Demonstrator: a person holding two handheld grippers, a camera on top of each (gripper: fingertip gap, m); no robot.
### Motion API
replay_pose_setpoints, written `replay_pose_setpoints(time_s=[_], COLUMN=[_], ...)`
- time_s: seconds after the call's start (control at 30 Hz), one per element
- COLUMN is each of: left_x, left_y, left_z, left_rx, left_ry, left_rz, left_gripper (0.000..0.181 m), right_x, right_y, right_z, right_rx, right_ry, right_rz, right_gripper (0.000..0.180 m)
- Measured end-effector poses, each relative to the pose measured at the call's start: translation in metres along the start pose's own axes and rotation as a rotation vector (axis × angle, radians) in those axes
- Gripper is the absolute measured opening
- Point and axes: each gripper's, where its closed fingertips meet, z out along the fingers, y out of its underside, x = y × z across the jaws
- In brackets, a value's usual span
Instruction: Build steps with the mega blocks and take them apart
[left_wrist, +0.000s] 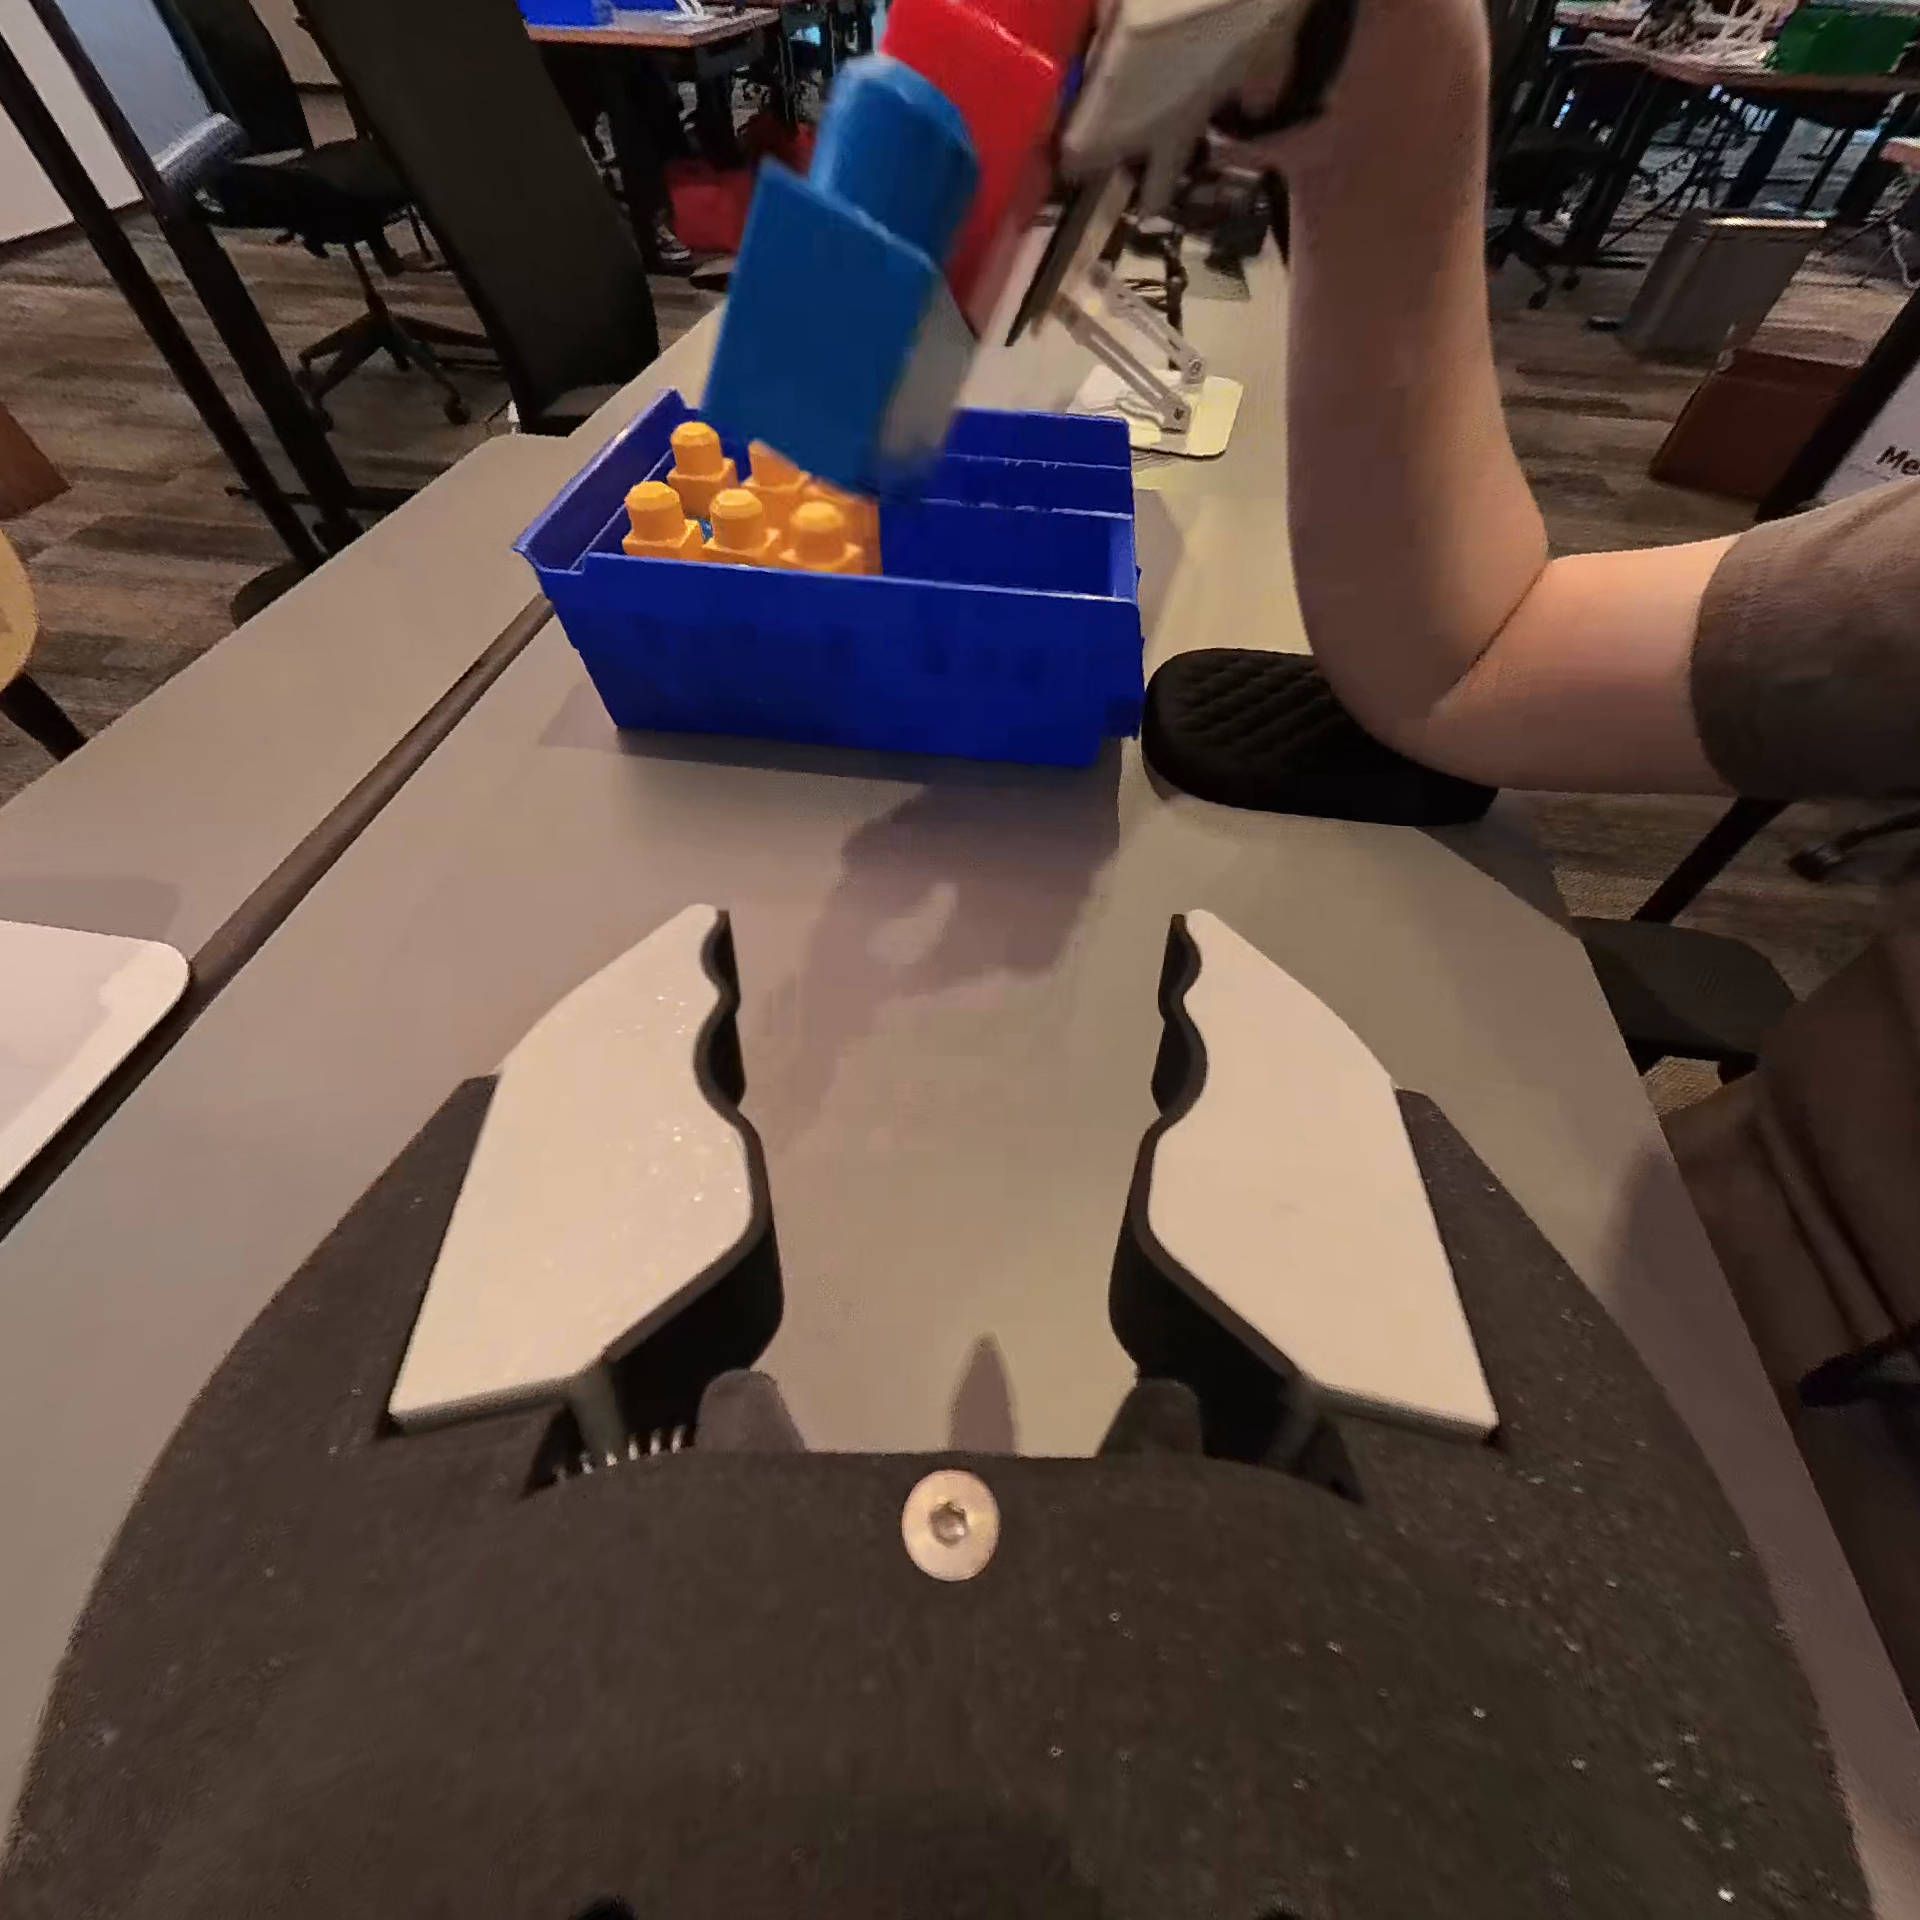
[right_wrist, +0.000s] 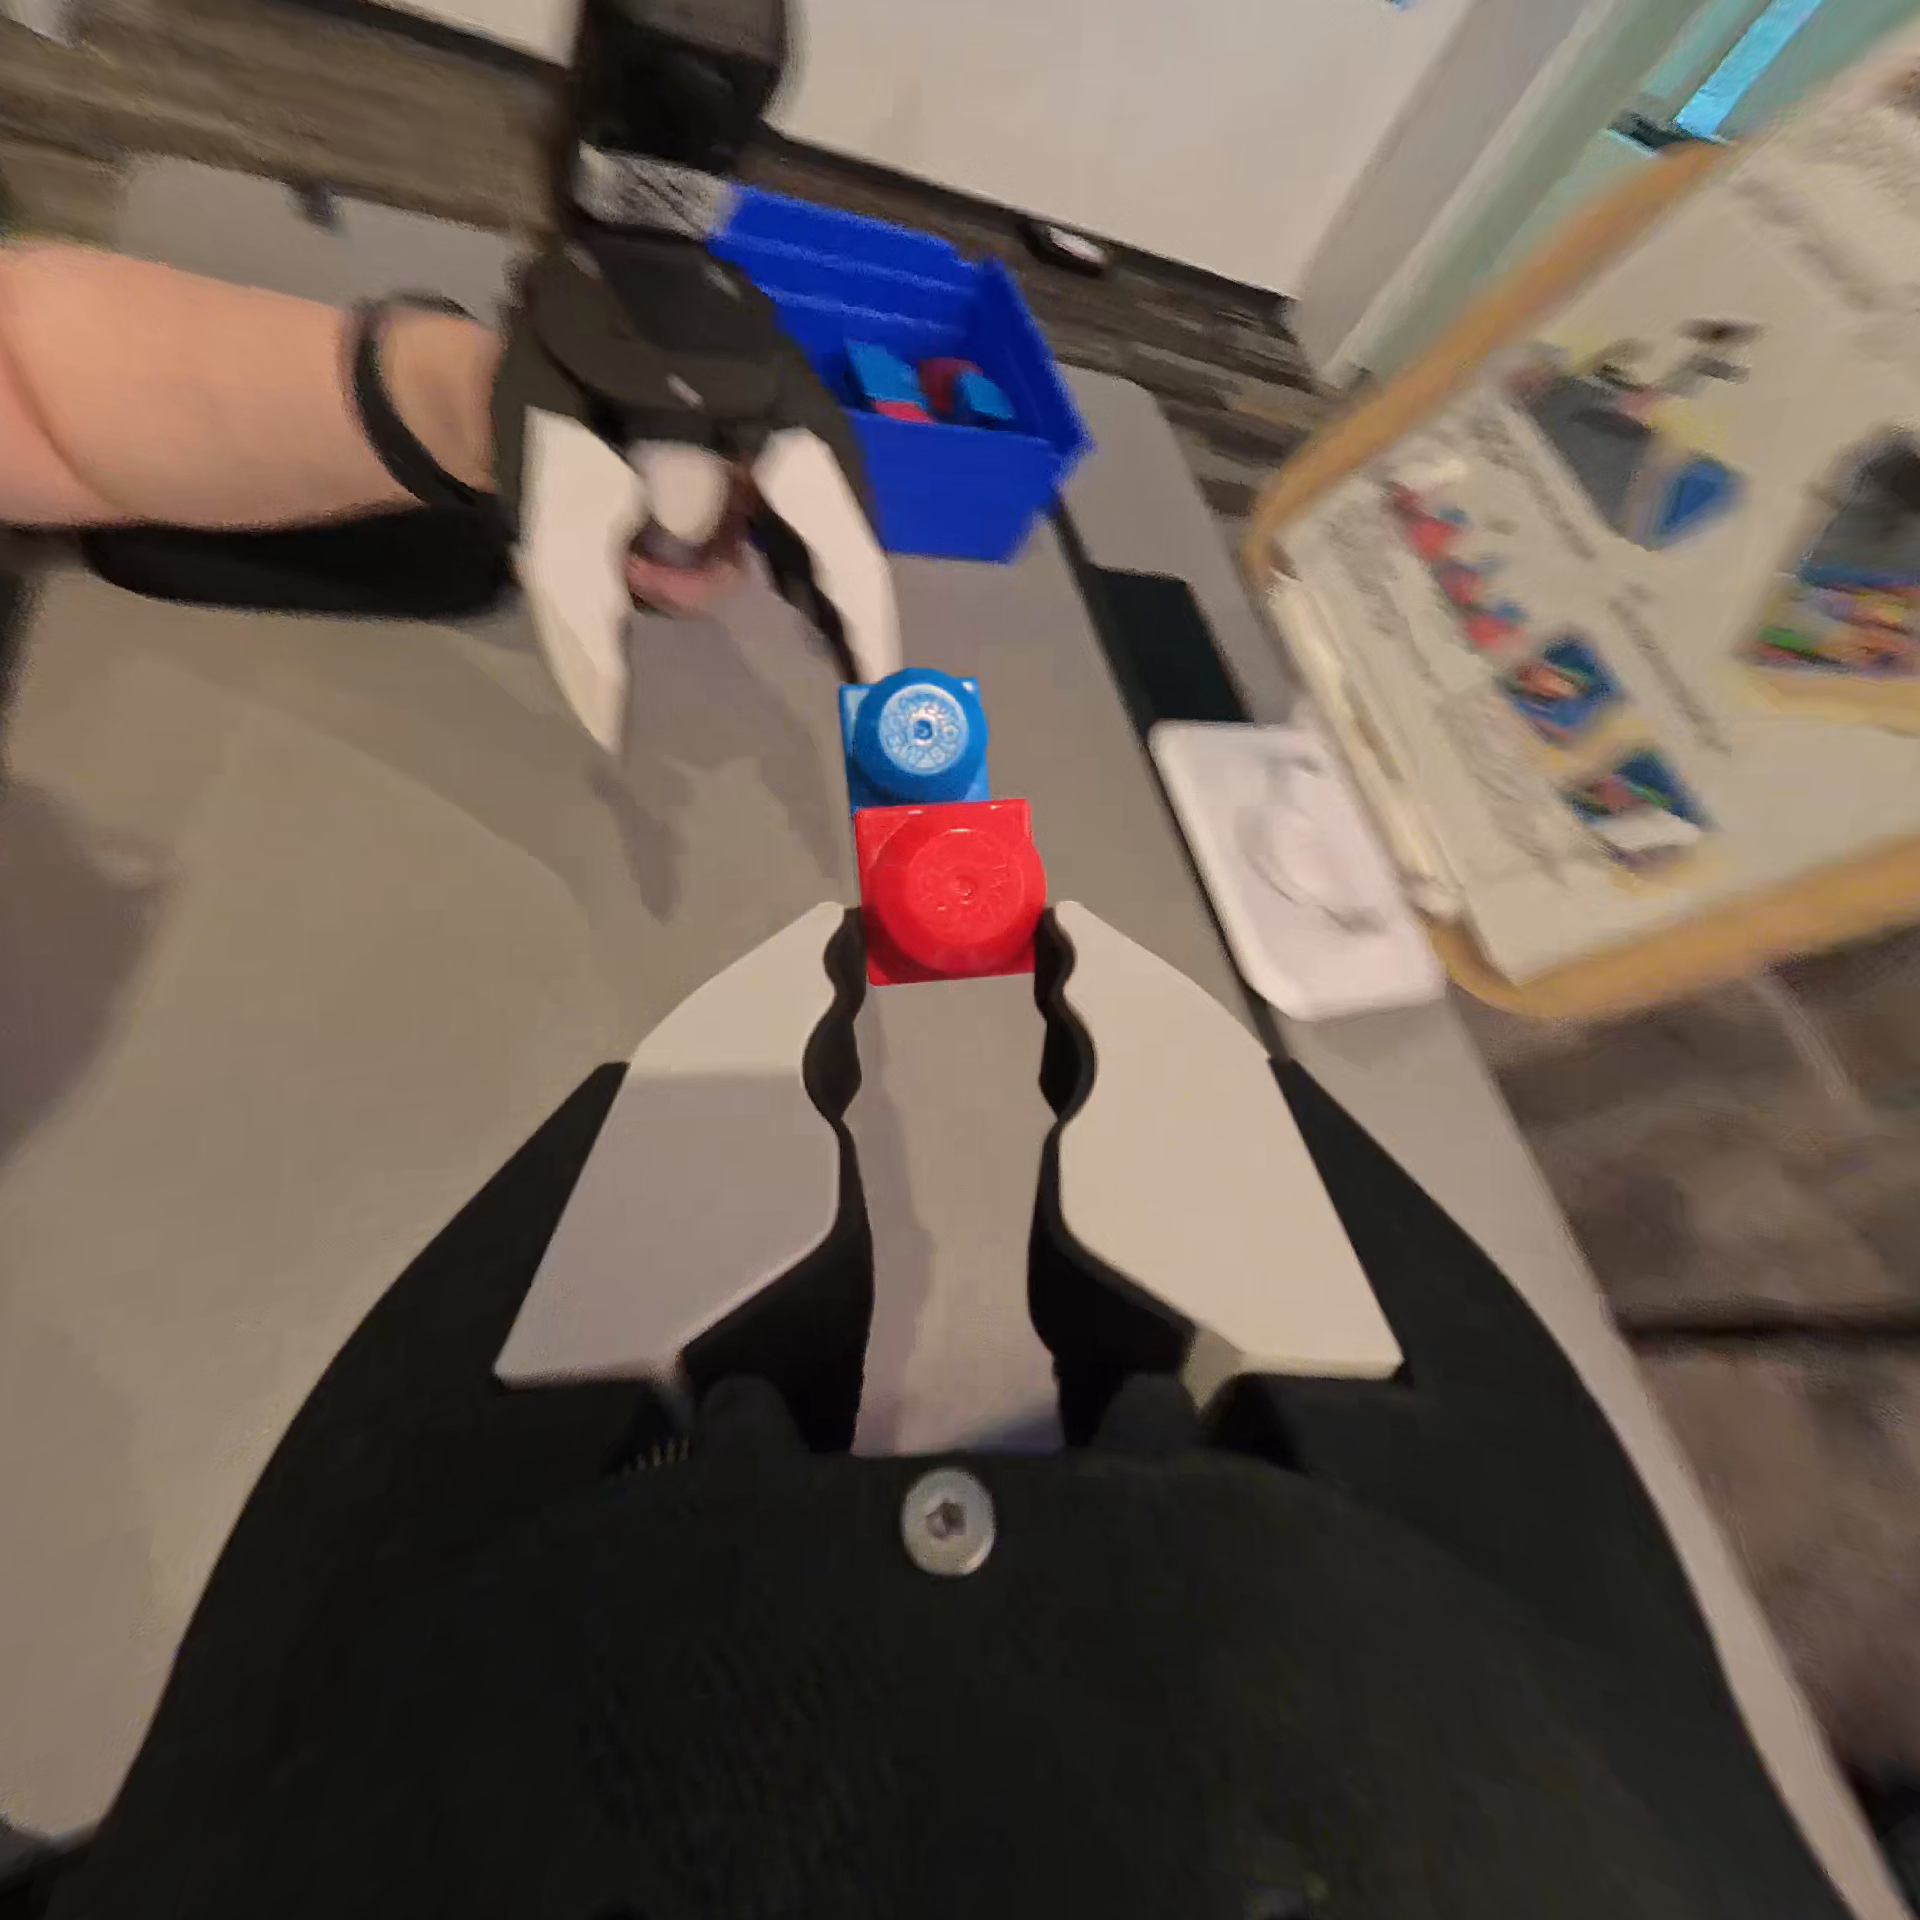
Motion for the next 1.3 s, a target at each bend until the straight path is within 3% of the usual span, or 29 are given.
replay_pose_setpoints(time_s=[0.1,0.2,0.37,0.47,0.67,0.93,1.17,1.3], left_x=[0.001,0.002,0.01,0.013,0.013,0.014,0.018,0.02], left_y=[0.001,0.008,0.01,0.01,0.007,0.005,0.007,0.006], left_z=[-0.002,0.0,0.003,0.004,0.002,0.0,0.001,0.0], left_rx=[-0.003,-0.04,-0.057,-0.059,-0.043,-0.033,-0.046,-0.043], left_ry=[0.028,0.044,0.074,0.078,0.093,0.105,0.121,0.131], left_rz=[-0.022,-0.017,-0.008,-0.002,-0.017,-0.03,-0.029,-0.031], left_gripper=[0.074,0.073,0.07,0.069,0.068,0.067,0.067,0.066], right_x=[0.033,0.05,0.062,0.059,0.047,0.054,0.074,0.079], right_y=[0.057,0.127,0.22,0.254,0.258,0.293,0.306,0.307], right_z=[-0.065,-0.101,-0.102,-0.095,-0.094,-0.089,-0.086,-0.09], right_rx=[-0.154,-0.33,-0.608,-0.733,-0.753,-0.813,-0.821,-0.828], right_ry=[0.155,0.209,0.154,0.09,0.022,-0.011,0.098,0.145], right_rz=[-0.007,0.058,0.207,0.261,0.263,0.185,0.168,0.164], right_gripper=[0.032,0.033,0.033,0.035,0.034,0.034,0.035,0.045])
